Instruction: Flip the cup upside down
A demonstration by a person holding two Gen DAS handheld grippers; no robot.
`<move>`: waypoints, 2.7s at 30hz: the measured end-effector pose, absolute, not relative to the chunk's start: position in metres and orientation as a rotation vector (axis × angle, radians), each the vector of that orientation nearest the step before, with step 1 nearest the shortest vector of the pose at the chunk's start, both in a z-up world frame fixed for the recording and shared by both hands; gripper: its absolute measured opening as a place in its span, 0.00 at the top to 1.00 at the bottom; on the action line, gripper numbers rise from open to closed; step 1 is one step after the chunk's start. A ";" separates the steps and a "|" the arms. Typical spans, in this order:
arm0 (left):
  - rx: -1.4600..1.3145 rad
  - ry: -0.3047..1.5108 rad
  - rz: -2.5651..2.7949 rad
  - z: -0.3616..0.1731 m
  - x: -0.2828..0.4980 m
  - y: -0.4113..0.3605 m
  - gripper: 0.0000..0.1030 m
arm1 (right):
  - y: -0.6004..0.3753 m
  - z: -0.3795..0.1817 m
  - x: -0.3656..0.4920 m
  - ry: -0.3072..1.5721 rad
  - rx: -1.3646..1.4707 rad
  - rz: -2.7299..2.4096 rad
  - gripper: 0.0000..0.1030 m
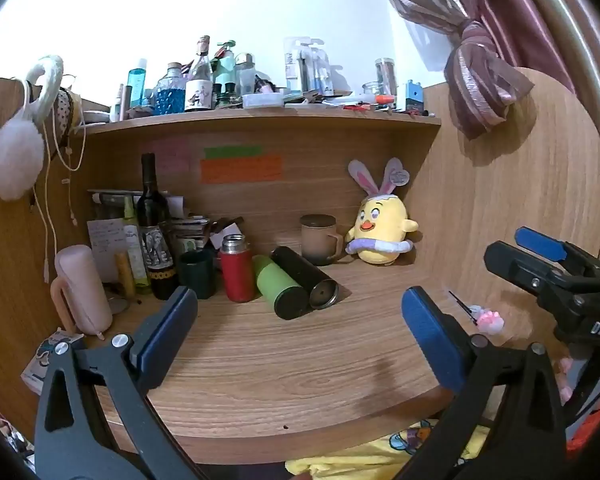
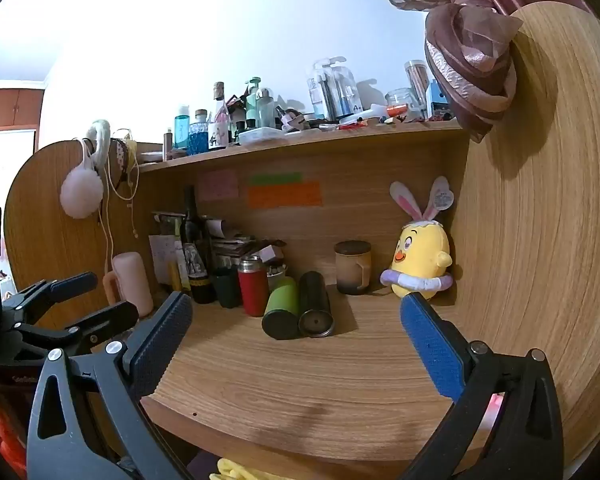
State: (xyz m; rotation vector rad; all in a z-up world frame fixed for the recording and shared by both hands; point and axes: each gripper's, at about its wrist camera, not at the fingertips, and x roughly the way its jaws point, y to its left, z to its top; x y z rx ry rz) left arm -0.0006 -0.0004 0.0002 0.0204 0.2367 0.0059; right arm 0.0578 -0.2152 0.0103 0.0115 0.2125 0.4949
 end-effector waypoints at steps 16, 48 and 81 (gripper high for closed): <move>0.030 0.238 0.023 -0.005 0.001 0.003 0.00 | -0.216 0.011 0.063 0.219 -0.001 0.510 0.00; 0.011 0.244 0.020 -0.005 0.002 0.006 0.00 | -0.213 0.007 0.060 0.213 -0.019 0.515 0.00; 0.015 0.239 0.021 -0.003 0.001 0.008 0.00 | -0.212 0.007 0.059 0.212 -0.021 0.514 0.00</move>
